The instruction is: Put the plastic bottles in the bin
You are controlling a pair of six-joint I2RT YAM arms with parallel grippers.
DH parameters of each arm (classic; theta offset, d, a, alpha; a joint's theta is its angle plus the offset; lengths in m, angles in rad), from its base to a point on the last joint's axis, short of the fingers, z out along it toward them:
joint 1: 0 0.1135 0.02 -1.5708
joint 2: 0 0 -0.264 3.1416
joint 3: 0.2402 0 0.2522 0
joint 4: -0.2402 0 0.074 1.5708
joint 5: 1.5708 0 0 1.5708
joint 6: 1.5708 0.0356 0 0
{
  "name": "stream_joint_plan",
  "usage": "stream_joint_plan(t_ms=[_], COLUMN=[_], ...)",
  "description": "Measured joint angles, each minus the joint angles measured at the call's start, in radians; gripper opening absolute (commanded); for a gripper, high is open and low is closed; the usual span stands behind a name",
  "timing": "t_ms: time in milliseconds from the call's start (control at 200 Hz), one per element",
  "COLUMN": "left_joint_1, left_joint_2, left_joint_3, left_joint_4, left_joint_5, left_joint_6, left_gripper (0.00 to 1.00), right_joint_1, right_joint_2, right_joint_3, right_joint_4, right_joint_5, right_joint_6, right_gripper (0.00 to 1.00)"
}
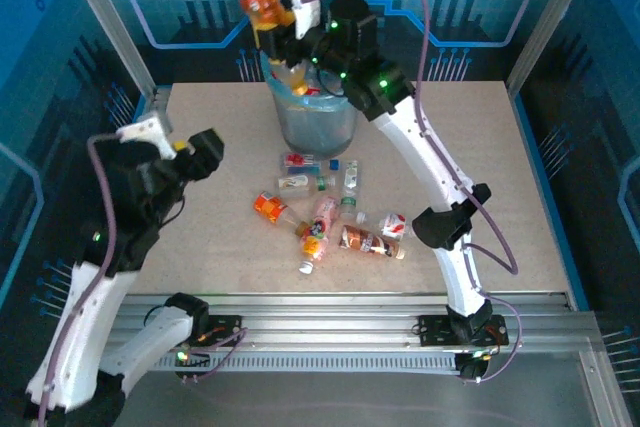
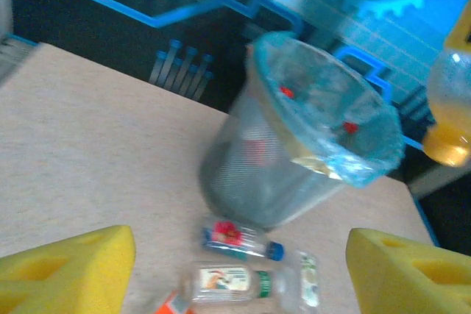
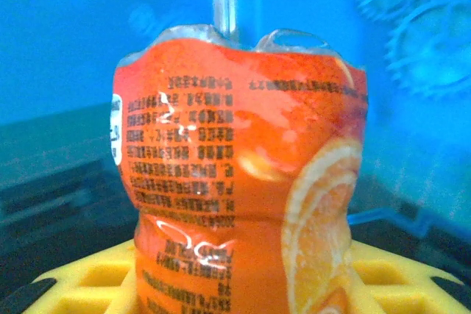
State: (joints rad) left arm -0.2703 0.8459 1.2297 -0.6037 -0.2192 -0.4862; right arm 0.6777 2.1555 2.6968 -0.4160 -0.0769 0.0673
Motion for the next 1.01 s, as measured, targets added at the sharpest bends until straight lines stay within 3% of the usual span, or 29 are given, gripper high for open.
stream_joint_plan(t_ms=[170, 400, 1005], left_joint_1=[0.0, -0.001, -0.01], left_joint_2=[0.101, 0.114, 0.101], left_joint_3=[0.013, 0.013, -0.009], left_joint_4=[0.039, 0.064, 0.071], left_joint_5=[0.113, 0.146, 0.149], left_joint_6=[0.0, 0.015, 0.014], left_gripper=[0.75, 0.75, 0.75], right_joint_1=[-0.072, -0.157, -0.187], right_joint_2=[0.099, 0.245, 0.158], right_joint_3=[0.03, 0.033, -0.391], right_joint_4=[0.143, 0.172, 0.459], right_joint_5=[0.001, -0.036, -0.176], right_joint_6=[-0.032, -0.004, 0.109], right_gripper=[0.47, 0.51, 0.62])
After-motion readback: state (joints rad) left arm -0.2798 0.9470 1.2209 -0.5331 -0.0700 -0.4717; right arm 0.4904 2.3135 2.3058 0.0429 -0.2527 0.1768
